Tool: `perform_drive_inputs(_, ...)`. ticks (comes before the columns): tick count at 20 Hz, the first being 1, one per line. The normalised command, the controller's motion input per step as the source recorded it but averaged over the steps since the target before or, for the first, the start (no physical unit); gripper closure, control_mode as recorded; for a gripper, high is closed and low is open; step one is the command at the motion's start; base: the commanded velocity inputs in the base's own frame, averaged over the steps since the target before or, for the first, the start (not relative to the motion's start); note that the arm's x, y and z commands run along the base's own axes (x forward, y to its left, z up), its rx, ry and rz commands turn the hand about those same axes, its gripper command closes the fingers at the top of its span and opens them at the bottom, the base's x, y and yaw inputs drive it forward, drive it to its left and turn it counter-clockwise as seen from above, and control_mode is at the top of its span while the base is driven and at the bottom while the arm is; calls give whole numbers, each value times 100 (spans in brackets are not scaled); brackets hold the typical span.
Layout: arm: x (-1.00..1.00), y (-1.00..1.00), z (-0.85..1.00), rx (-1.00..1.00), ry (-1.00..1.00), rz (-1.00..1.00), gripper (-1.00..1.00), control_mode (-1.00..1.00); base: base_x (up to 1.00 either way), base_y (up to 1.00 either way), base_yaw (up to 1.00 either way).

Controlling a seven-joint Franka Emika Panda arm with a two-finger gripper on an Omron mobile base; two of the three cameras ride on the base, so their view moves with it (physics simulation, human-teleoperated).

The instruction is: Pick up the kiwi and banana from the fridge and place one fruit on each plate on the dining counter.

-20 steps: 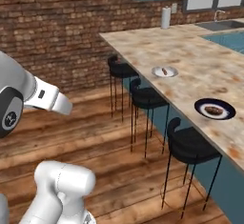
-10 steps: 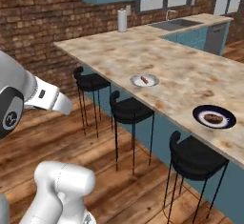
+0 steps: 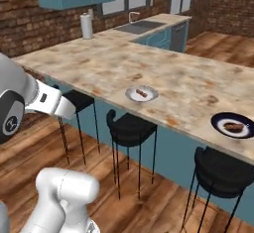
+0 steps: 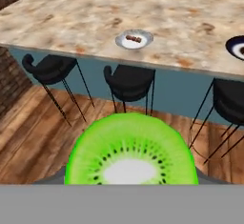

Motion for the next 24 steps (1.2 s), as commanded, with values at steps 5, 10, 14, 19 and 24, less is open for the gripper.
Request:
perform_drive_inputs(5,0,0,0,0,0,0,100,100,96,70,-50)
perform_drive_inputs(10,0,0,0,0,0,0,100,100,96,60,-50)
perform_drive_inputs(14,0,0,0,0,0,0,100,100,91,42,-49)
perform_drive_inputs(19,0,0,0,0,0,0,100,100,95,20,-47)
perform_drive_inputs(24,0,0,0,0,0,0,100,100,100,9,-33)
